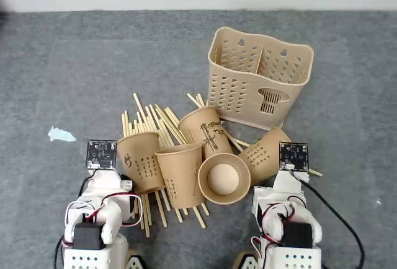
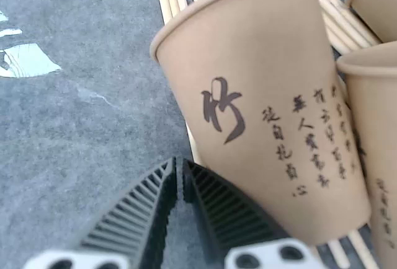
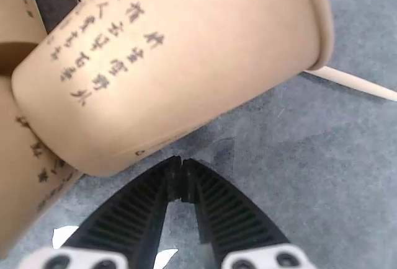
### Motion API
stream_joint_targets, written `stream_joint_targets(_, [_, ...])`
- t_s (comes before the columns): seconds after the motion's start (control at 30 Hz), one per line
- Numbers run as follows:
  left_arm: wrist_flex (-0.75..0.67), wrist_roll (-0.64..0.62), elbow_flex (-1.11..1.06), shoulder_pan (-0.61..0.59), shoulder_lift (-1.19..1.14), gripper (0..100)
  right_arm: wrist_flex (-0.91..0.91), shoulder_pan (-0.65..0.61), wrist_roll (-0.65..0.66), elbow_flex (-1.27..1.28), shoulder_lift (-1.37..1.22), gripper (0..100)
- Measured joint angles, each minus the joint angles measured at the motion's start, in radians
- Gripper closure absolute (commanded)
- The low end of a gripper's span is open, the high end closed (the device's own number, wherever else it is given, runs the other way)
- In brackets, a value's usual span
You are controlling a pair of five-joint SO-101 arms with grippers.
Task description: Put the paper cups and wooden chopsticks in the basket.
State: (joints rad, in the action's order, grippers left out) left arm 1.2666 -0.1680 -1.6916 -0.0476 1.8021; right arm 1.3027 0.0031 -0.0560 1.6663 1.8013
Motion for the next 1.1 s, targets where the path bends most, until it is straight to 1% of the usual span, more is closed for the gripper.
stream_joint_targets(0.37, [0.0, 0.0, 0.0, 0.0, 0.0, 99, 0.0, -0.003, 0.0, 0.0, 0.0, 99.0])
stream_joint_targets(0.43, [0.0, 0.0, 0.0, 0.0, 0.0, 99, 0.0, -0.041, 0.0, 0.0, 0.0, 99.0])
stream_joint_targets(0.53, [0.0, 0.0, 0.0, 0.0, 0.0, 99, 0.0, -0.146, 0.0, 0.0, 0.0, 99.0])
stream_joint_targets(0.6, [0.0, 0.0, 0.0, -0.002, 0.0, 99, 0.002, -0.169, 0.0, 0.0, 0.0, 99.0])
stream_joint_targets(0.7, [0.0, 0.0, 0.0, -0.002, 0.0, 99, 0.002, -0.14, 0.043, -0.008, 0.0, 99.0])
stream_joint_targets(0.8, [0.0, 0.0, 0.0, -0.002, 0.0, 99, 0.002, -0.06, 0.146, -0.095, 0.0, 99.0])
stream_joint_targets(0.87, [0.0, 0.0, 0.0, -0.002, 0.0, 99, 0.002, -0.008, 0.19, -0.169, 0.0, 99.0])
stream_joint_targets(1.0, [0.0, 0.0, 0.0, -0.002, 0.0, 99, 0.002, 0.04, 0.204, -0.327, 0.0, 99.0])
stream_joint_targets(1.1, [0.0, 0.0, 0.0, -0.002, 0.0, 99, 0.002, 0.037, 0.207, -0.446, 0.011, 99.1])
